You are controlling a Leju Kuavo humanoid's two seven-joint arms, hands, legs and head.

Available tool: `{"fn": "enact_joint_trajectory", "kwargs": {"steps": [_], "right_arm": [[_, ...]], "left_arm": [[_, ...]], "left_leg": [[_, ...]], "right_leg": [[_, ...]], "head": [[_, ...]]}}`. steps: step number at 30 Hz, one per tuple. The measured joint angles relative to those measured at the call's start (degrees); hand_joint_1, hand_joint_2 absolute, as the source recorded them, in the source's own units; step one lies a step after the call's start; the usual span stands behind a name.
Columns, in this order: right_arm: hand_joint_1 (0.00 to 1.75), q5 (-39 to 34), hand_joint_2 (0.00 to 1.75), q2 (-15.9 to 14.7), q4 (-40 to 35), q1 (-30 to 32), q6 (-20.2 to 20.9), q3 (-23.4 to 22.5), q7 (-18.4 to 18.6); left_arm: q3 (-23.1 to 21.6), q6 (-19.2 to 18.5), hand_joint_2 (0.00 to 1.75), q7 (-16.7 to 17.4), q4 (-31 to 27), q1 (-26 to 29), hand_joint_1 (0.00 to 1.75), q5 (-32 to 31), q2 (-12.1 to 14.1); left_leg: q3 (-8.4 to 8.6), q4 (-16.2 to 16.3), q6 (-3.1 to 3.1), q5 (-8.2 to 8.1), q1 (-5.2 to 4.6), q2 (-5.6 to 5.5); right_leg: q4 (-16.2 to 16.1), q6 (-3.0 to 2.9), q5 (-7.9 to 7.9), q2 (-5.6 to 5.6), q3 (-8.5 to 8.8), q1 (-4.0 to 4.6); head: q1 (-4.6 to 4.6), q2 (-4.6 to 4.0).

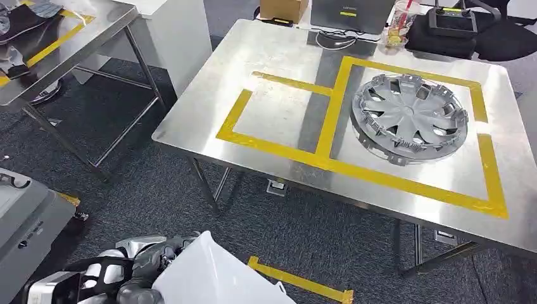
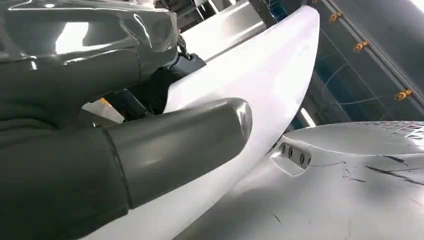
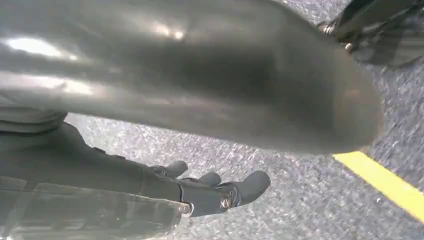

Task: Take the parts from the cabinet and place them on the table.

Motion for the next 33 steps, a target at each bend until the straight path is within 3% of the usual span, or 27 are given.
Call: {"fn": "enact_joint_trajectory", "kwargs": {"steps": [1, 2, 4, 5, 6, 7, 10, 11, 12, 13, 15, 16, 17, 18, 19, 20, 21, 23, 24, 25, 26, 27, 29, 30, 31, 32, 33], "right_arm": [[0.0, 0.0, 0.0, 0.0, 0.0, 0.1, 0.0, 0.0, 0.0], [0.0, 0.0, 0.0, 0.0, 0.0, 0.3, 0.0, 0.0, 0.0], [0.0, 0.0, 0.0, -0.1, 0.0, 0.4, 0.0, 0.0, 0.0], [0.0, 0.0, 0.0, -0.1, 0.0, 0.5, 0.0, 0.0, 0.0], [0.0, 0.0, 0.0, 0.2, 0.2, 0.5, 0.0, 0.1, 0.0], [0.0, 0.0, 0.0, 0.0, 0.1, 0.2, 0.0, 0.1, 0.0], [0.0, 0.0, 0.0, 0.1, 0.1, 0.0, 0.0, 0.2, 0.0], [0.0, 0.0, 0.0, 0.1, 0.1, 0.2, 0.0, 0.2, 0.0], [0.0, -0.1, 0.0, 0.1, 0.1, 0.2, 0.0, 0.2, -0.2], [0.0, -0.7, 0.0, 0.1, 0.1, 0.1, 0.0, 0.2, -1.0], [0.0, -2.1, 0.0, 0.0, 0.1, 0.1, 0.1, 0.1, -2.7], [0.0, -2.4, 0.0, -0.1, 0.1, 0.2, 0.2, 0.1, -3.0], [0.0, -2.7, 0.0, -0.2, 0.1, 0.2, 0.3, 0.1, -3.3], [0.0, -2.9, 0.0, -0.2, 0.1, 0.3, 0.5, 0.1, -3.7], [0.0, -3.5, 0.0, -0.3, 0.1, 0.4, 0.7, 0.1, -4.0], [0.0, -4.3, 0.0, -0.3, 0.1, 0.4, 1.1, 0.1, -4.2], [0.0, -5.2, 0.0, 0.5, 0.4, 0.2, 1.4, 0.1, -4.2], [0.0, -5.9, 0.0, 0.0, 0.2, -0.3, 1.4, 0.1, -4.2], [0.0, -6.1, 0.0, 0.0, 0.2, -0.3, 1.4, 0.2, -4.2], [0.0, -6.3, 0.0, 0.0, 0.2, -0.2, 1.6, 0.2, -4.4], [0.0, -6.4, 0.0, -0.1, 0.2, -0.1, 1.6, 0.2, -4.4], [0.0, -6.4, 0.0, -0.2, 0.2, -0.2, 1.6, 0.2, -4.4], [0.0, -6.4, 0.0, -0.6, 0.2, -0.3, 1.6, 0.2, -4.4], [0.0, -6.5, 0.0, -0.7, 0.2, -0.2, 1.6, 0.2, -4.4], [0.0, -6.5, 0.0, -0.8, 0.2, 0.0, 1.6, 0.2, -4.4], [0.0, -6.5, 0.0, -0.8, 0.2, 0.2, 1.6, 0.2, -4.4], [0.0, -6.5, 0.0, -0.8, 0.2, 0.3, 1.6, 0.2, -4.4]], "left_arm": [[0.0, 0.0, 0.0, 0.0, 0.0, 0.0, 1.75, 0.0, 0.0], [-0.1, 0.0, 0.0, 0.0, 0.0, 0.1, 1.75, 0.0, 0.0], [-0.1, 0.0, 0.0, 0.0, 0.0, 0.1, 1.75, 0.0, 0.0], [-0.1, 0.0, 0.0, 0.0, 0.0, 0.1, 1.75, 0.0, 0.0], [-0.1, 0.0, 0.0, 0.0, 0.1, 0.1, 1.75, 0.0, 0.0], [-0.1, 0.0, 0.0, 0.0, 0.1, 0.1, 1.75, 0.0, 0.0], [0.0, 0.0, 0.0, 0.0, 0.1, 0.1, 1.75, 0.0, 0.0], [0.0, 0.0, 0.0, 0.0, 0.1, 0.1, 1.75, 0.0, 0.0], [0.0, 0.0, 0.0, -0.1, 0.1, 0.0, 1.75, -0.1, 0.0], [0.0, 0.2, 0.0, -0.4, 0.1, 0.0, 1.75, -0.8, 0.0], [-0.2, 0.6, 0.0, -1.0, 0.1, 0.0, 1.75, -2.2, 0.2], [-0.2, 0.7, 0.0, -1.1, 0.1, 0.0, 1.75, -2.3, 0.3], [-0.2, 1.0, 0.0, -1.2, 0.0, 0.0, 1.75, -2.3, 0.3], [-0.2, 1.2, 0.0, -1.3, -0.1, -0.1, 1.75, -2.4, 0.4], [-0.2, 1.3, 0.0, -1.3, -0.2, -0.1, 1.75, -2.4, 0.4], [-0.2, 1.4, 0.0, -1.3, -0.5, -0.2, 1.75, -2.4, 0.5], [-0.2, 1.4, 0.0, -1.3, -0.8, -0.2, 1.75, -2.4, 0.6], [-0.2, 1.5, 0.0, -1.3, -1.1, -0.3, 1.75, -2.5, 0.7], [-0.2, 1.6, 0.0, -1.3, -1.2, -0.3, 1.75, -2.5, 0.8], [-0.2, 1.7, 0.0, -1.2, -1.3, -0.3, 1.75, -2.7, 0.8], [-0.2, 1.7, 0.0, -1.3, -1.5, -0.4, 1.75, -2.7, 0.8], [-0.2, 1.8, 0.0, -1.3, -1.5, -0.5, 1.75, -2.7, 0.8], [-0.3, 1.8, 0.0, -1.3, -1.6, -0.5, 1.75, -2.7, 0.7], [-0.4, 1.8, 0.0, -1.3, -1.6, -0.5, 1.75, -2.7, 0.7], [-0.5, 1.8, 0.0, -1.3, -1.6, -0.5, 1.75, -2.7, 0.7], [-0.6, 1.8, 0.0, -1.3, -1.6, -0.5, 1.75, -2.7, 0.7], [-0.7, 1.8, 0.0, -1.3, -1.6, -0.5, 1.75, -2.8, 0.7]], "left_leg": [[0.56, 0.0, -0.28, -0.48, 0.13, -0.24], [1.24, 0.0, -0.61, -1.0, 0.29, -0.38], [2.69, 0.3, -1.44, -2.25, 0.75, -0.49], [2.94, 0.8, -2.07, -3.28, 0.77, -0.48], [3.43, 1.5, -2.55, -4.01, 0.74, -0.5], [2.99, 1.5, -3.01, -4.45, 0.46, -0.41], [3.11, 2.3, -3.38, -4.88, 0.88, -0.31], [1.69, 5.2, -3.64, -4.03, 1.07, -0.02], [-0.92, 9.6, -3.97, -4.05, 1.13, 0.22], [-3.65, 13.5, -4.39, -5.16, 1.18, 0.27], [-9.34, 20.2, -4.75, -9.06, 1.18, 0.29], [-10.5, 20.6, -4.65, -9.23, 1.17, 0.29], [-10.79, 19.0, -4.18, -7.97, 1.01, 0.29], [-10.01, 15.5, -3.27, -5.37, 0.72, 0.27], [-8.74, 11.3, -2.11, -2.34, 0.23, 0.3], [-7.13, 6.2, -0.06, 1.59, -0.78, 0.04], [-6.66, 4.1, 1.5, 3.14, -1.9, -0.93], [-5.16, 2.8, 1.61, 2.33, -1.96, -0.84], [-5.16, 1.4, 1.72, 2.27, -2.04, -0.73], [-3.41, 0.9, 1.82, 2.17, -1.72, -0.56], [-2.04, -0.1, 1.54, 2.26, -1.32, -0.21], [-1.33, -0.4, 1.42, 2.25, -1.29, -0.09], [-1.06, -0.4, 1.35, 1.66, -1.24, 0.24], [-0.91, -0.3, 1.22, 1.23, -1.19, 0.29], [-0.5, -0.3, 0.97, 0.75, -1.08, 0.31], [0.1, -0.3, 0.7, 0.23, -0.95, 0.34], [0.87, -0.3, 0.35, -0.38, -0.78, 0.46]], "right_leg": [[0.2, 0.57, 0.33, 0.0, -1.29, -0.28], [-2.1, 1.52, 1.9, -0.01, -1.1, -0.59], [-11.1, 3.89, 7.24, -0.02, 1.55, -1.37], [-16.1, 4.7, 10.92, -0.26, 2.81, -1.95], [-15.7, 3.1, 9.38, -0.77, 2.48, -1.45], [-15.4, 1.34, 9.73, -0.84, 3.22, -1.07], [-15.4, 0.14, 9.62, -0.4, 3.79, -1.31], [-15.5, -0.37, 9.21, -0.38, 4.35, -1.22], [-15.6, -0.93, 8.7, -0.28, 4.8, -1.11], [-15.6, -1.14, 8.29, -0.21, 5.15, -1.01], [-15.6, -1.34, 7.27, 0.05, 6.15, -0.7], [-15.6, -1.42, 6.88, 0.16, 6.67, -0.5], [-15.6, -1.47, 6.32, 0.28, 7.48, -0.16], [-15.6, -1.55, 5.75, 0.34, 8.33, 0.21], [-15.7, -1.62, 5.29, 0.34, 9.09, 0.66], [-15.9, -1.71, 4.79, 0.54, 9.8, 0.79], [-16.0, -1.53, 4.42, 0.76, 10.31, 0.93], [-17.5, -1.09, 4.13, 0.98, 10.24, 0.73], [-16.7, -0.65, 4.92, 0.86, 11.37, 1.0], [-17.1, -0.3, 5.13, 0.91, 12.08, 0.98], [-16.3, -0.41, 4.26, 0.82, 11.75, 0.76], [-13.7, -0.37, 3.82, 0.76, 10.61, 0.76], [-5.1, -0.42, 1.81, 0.75, 4.77, 0.56], [-0.7, -0.56, -0.23, 0.75, 1.27, 0.41], [1.5, -0.51, -1.43, 0.74, -1.12, 0.21], [0.8, 0.09, -1.07, 0.71, -1.86, -0.06], [-2.0, 1.33, 0.64, 0.6, -1.47, -0.42]], "head": [[0.02, 0.0], [0.0, 0.0], [0.0, 0.0], [0.11, 0.0], [0.42, -0.02], [0.37, 0.0], [0.09, 0.0], [0.09, 0.0], [-0.11, 0.0], [-0.11, 0.0], [-0.15, 0.0], [-0.18, 0.0], [-0.17, 0.0], [-0.18, 0.0], [-0.2, 0.0], [-0.2, 0.0], [0.15, 0.0], [0.15, 0.0], [0.22, 0.0], [0.13, 0.0], [0.15, 0.0], [0.35, -0.02], [0.28, 0.0], [0.26, 0.0], [0.3, 0.0], [0.28, 0.0], [0.28, 0.0]]}}
